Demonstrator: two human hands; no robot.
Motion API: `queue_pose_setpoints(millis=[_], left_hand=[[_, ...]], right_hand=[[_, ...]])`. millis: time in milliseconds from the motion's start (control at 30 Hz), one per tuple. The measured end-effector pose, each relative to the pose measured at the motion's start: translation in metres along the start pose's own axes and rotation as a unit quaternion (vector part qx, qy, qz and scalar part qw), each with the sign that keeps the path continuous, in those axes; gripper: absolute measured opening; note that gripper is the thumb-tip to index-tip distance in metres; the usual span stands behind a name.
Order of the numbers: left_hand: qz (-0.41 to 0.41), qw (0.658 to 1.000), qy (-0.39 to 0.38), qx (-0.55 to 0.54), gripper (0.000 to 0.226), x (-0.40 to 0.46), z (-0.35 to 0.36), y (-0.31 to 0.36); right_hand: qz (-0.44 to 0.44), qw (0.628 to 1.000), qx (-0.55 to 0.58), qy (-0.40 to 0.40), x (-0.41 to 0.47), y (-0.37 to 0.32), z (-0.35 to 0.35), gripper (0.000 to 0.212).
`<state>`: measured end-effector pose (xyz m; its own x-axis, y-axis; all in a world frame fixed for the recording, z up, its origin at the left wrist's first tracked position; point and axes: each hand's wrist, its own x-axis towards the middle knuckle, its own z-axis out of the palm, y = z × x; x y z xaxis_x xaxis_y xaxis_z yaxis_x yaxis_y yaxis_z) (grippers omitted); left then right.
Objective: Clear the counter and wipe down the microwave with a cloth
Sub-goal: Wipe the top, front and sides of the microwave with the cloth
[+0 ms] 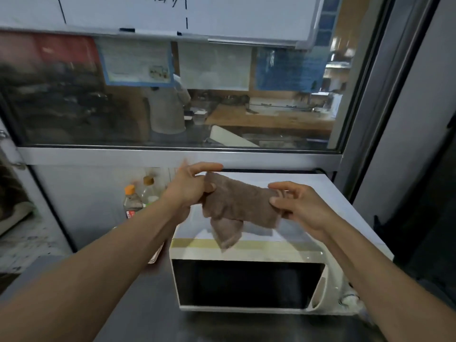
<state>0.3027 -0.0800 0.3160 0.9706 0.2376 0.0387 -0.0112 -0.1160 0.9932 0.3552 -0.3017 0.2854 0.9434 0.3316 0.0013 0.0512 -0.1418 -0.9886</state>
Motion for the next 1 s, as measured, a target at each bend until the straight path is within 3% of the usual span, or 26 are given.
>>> queue_pose_setpoints(millis=[133,267,500,600,667,767,933,1000], left_hand=[[0.007,1.0,0.004,0.008,0.052,0.003,0.007,0.023],[0.032,0.997,-0.051,0.045,0.061,0.005,0.014,0.039],[0.024,0.993,-0.117,0.001,0.066,0.005,0.025,0.054],[0.022,0.994,-0.101,-0.038,0.066,0.005,0.026,0.055],[0.012,0.993,-0.102,-0.059,0.063,0.006,0.023,0.056],[0.003,0.995,-0.088,-0.052,0.064,0.008,0.018,0.056],[-0.009,0.997,-0.011,0.078,0.058,0.018,-0.001,0.045],[-0.032,0.996,0.009,0.088,0.05,0.021,-0.005,0.039]], right_hand=[[0.041,0.997,0.045,-0.051,0.006,-0.003,-0.007,0.041],[0.09,0.983,0.116,-0.11,0.011,0.0,-0.007,0.044],[0.129,0.879,0.372,-0.268,0.026,0.009,0.001,0.035],[0.121,0.834,0.462,-0.278,0.031,0.01,0.01,0.074],[0.112,0.825,0.478,-0.28,0.033,0.01,0.015,0.086],[0.102,0.841,0.466,-0.256,0.034,0.005,0.021,0.08],[0.054,0.934,0.342,-0.093,0.033,-0.012,0.008,0.064],[0.014,0.972,0.233,-0.017,0.031,-0.02,0.004,0.061]])
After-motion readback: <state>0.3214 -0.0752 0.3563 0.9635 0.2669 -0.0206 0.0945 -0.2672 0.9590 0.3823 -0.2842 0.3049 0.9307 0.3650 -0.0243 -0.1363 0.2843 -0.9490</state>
